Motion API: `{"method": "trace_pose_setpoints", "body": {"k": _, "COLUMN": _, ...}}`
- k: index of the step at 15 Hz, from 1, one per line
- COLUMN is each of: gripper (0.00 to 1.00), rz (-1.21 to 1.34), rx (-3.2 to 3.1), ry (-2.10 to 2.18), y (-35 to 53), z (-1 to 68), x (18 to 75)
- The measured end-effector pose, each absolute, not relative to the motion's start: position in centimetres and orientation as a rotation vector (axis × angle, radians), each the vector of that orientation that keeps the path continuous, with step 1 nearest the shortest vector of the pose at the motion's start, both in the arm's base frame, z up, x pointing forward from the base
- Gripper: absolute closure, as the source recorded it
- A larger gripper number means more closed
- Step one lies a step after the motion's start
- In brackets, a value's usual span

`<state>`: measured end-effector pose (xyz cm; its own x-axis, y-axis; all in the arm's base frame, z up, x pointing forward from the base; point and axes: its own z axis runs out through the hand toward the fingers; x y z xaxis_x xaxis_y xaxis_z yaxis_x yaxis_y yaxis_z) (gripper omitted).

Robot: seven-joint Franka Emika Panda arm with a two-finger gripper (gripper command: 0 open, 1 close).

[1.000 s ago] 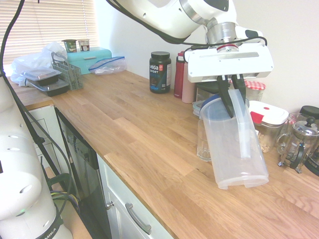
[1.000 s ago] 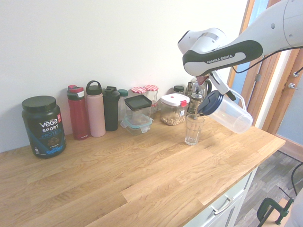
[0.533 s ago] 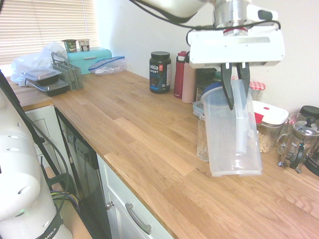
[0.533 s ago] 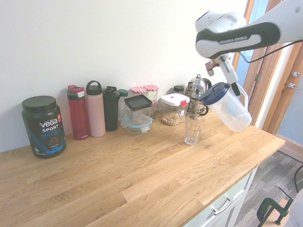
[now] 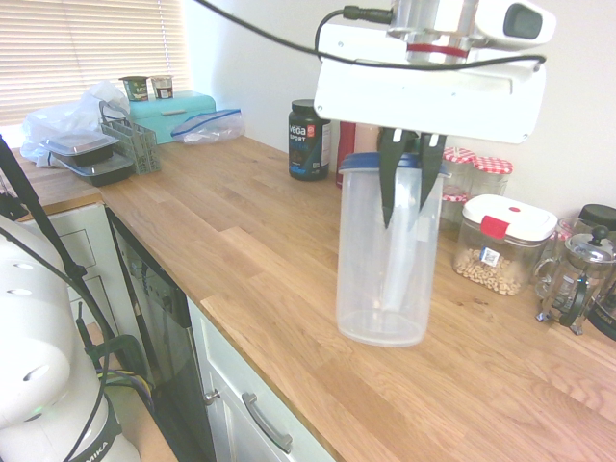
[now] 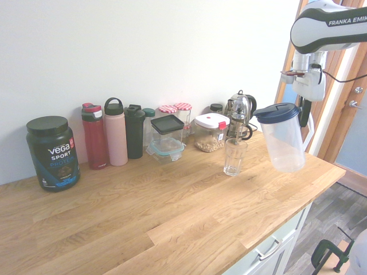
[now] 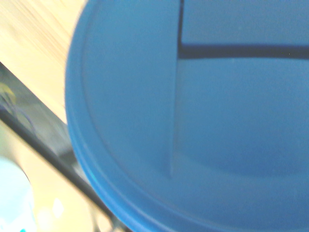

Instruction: Pour me some water

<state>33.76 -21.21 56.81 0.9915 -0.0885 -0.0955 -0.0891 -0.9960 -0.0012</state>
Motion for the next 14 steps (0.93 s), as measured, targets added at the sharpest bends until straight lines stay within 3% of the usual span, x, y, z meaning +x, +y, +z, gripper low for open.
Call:
{"method": "trace_pose_setpoints", "body": {"k": 6, "gripper": 1.00, "rz": -0.102, "rx": -2.946, "ry": -0.044, "y": -11.7, "z": 54.3, "x": 30.8}}
{"method": "trace_pose_setpoints", "body": {"k": 14, "gripper": 1.00, "rz": -0.383, "rx": -2.823, "ry": 0.563, "y": 13.8, "z": 53.0, "x": 33.9}}
